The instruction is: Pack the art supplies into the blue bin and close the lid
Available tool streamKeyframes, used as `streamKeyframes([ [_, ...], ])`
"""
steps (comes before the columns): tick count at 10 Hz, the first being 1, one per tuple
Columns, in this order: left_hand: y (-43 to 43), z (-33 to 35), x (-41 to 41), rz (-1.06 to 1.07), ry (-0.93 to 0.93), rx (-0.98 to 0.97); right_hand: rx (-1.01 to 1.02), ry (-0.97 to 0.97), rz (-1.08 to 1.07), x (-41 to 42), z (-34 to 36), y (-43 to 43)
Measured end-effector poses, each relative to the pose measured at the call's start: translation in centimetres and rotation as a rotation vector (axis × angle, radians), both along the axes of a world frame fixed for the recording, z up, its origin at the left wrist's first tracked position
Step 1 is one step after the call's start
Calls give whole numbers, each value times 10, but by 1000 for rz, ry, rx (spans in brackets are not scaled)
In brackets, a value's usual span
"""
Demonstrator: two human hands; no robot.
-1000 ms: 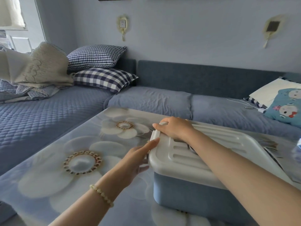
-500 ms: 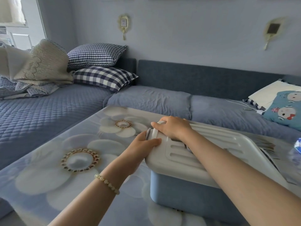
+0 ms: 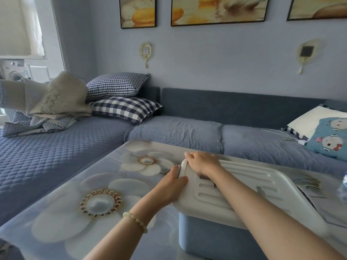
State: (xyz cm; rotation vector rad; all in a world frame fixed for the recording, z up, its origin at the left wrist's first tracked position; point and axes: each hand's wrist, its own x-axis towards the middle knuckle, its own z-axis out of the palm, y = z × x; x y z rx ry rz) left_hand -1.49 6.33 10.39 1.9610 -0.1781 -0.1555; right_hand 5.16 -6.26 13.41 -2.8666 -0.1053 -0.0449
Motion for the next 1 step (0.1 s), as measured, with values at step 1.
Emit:
streamKeyframes([
  [1, 3, 6, 0, 44, -32, 212, 235, -106, 12, -2, -2, -5],
])
